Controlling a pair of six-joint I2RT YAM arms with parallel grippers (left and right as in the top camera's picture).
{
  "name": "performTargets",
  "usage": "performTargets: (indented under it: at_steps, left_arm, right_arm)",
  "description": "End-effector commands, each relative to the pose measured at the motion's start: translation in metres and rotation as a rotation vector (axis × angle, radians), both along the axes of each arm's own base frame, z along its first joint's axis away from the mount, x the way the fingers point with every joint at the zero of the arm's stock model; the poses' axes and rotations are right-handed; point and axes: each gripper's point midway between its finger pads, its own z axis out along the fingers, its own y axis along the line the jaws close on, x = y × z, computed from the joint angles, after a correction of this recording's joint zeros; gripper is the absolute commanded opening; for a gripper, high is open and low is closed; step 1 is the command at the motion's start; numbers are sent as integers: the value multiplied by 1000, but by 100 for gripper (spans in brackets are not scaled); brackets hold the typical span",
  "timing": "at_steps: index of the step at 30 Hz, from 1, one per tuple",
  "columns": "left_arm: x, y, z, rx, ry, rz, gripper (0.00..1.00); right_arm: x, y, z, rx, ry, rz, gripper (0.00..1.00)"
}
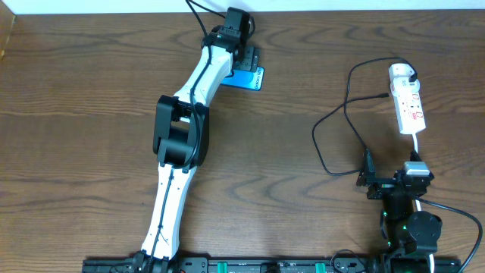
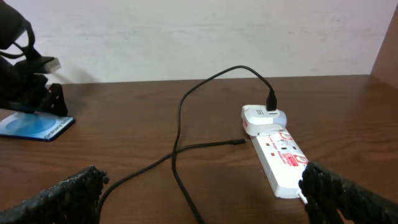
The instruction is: Plug charger to phone and switch on socket
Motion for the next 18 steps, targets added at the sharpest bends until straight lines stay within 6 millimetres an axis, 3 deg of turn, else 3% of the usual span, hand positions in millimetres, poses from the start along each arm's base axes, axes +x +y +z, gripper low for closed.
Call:
performTargets:
  at_steps: [1, 11, 15, 18]
  left_arm:
    - [-23, 9, -33, 50, 107, -9, 87]
    - [-43, 15, -40, 77, 195, -10, 87]
    - [-38, 14, -37, 71, 174, -10, 87]
    - [-27, 10, -23, 55, 122, -9, 88]
  right_arm:
    - [0, 1, -1, 5, 1, 0, 99]
    - [0, 1, -1, 5, 0, 0, 99]
    - [0, 1, 0, 5, 0, 0, 99]
    - [0, 1, -1, 5, 0, 0, 99]
